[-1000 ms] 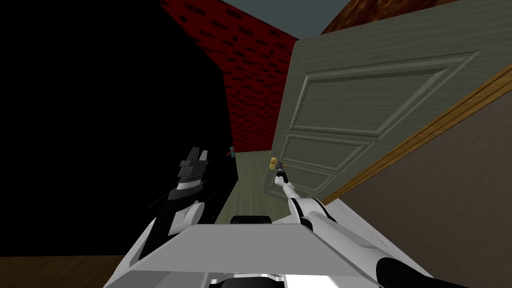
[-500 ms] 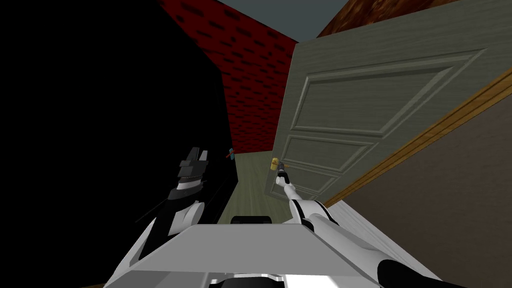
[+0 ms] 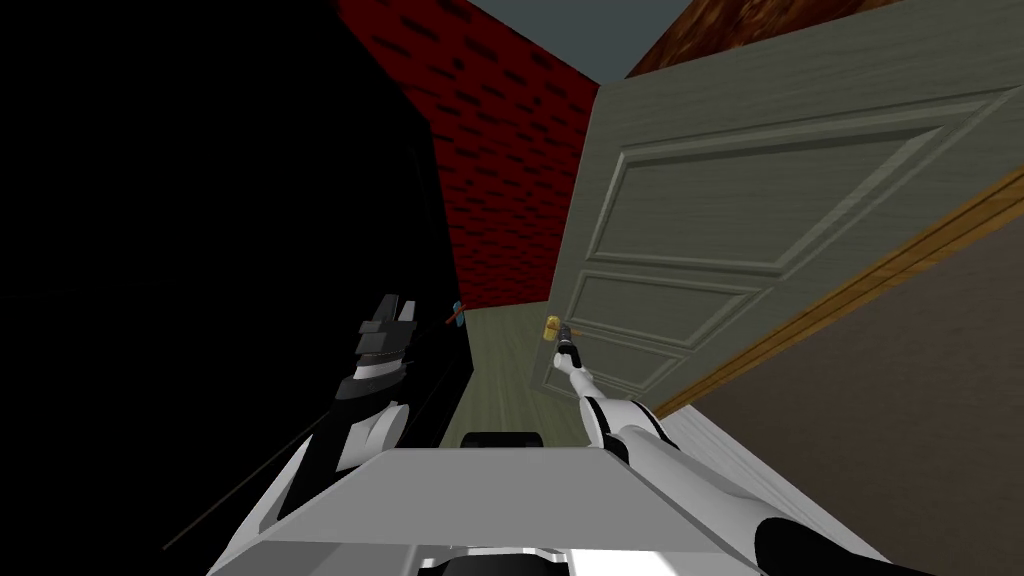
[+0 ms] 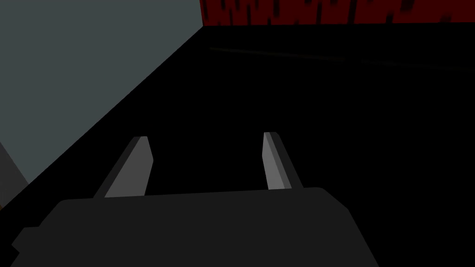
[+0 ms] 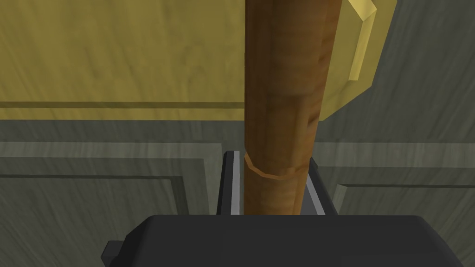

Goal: Push the door open

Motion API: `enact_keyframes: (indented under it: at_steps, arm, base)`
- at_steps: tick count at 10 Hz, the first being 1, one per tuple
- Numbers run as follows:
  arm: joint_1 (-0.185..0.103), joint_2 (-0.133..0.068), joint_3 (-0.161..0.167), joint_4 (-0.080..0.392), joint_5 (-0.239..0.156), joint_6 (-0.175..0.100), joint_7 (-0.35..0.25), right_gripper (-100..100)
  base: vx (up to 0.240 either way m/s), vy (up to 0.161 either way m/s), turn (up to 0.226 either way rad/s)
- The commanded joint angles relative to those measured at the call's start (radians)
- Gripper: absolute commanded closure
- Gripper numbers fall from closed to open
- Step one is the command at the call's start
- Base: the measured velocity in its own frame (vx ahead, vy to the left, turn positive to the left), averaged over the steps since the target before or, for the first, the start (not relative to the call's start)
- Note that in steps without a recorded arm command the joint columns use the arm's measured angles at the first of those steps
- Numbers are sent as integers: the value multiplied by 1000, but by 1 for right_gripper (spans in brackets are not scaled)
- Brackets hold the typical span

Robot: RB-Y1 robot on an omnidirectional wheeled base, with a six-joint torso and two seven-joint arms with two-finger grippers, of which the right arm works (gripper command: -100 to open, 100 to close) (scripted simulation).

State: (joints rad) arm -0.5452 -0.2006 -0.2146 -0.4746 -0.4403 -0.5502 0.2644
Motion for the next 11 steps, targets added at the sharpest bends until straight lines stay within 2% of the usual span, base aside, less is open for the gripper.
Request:
enact_keyframes:
  at_steps: [1, 10, 11]
  arm:
    - [-7, 7, -13, 4, -8, -9, 23, 100]
    - [-55, 77, -112, 41, -66, -67, 180, 100]
    - [-58, 67, -105, 58, -62, -70, 164, 100]
  base:
    - [156, 6, -71]
    - [193, 10, -97]
    - [79, -11, -22]
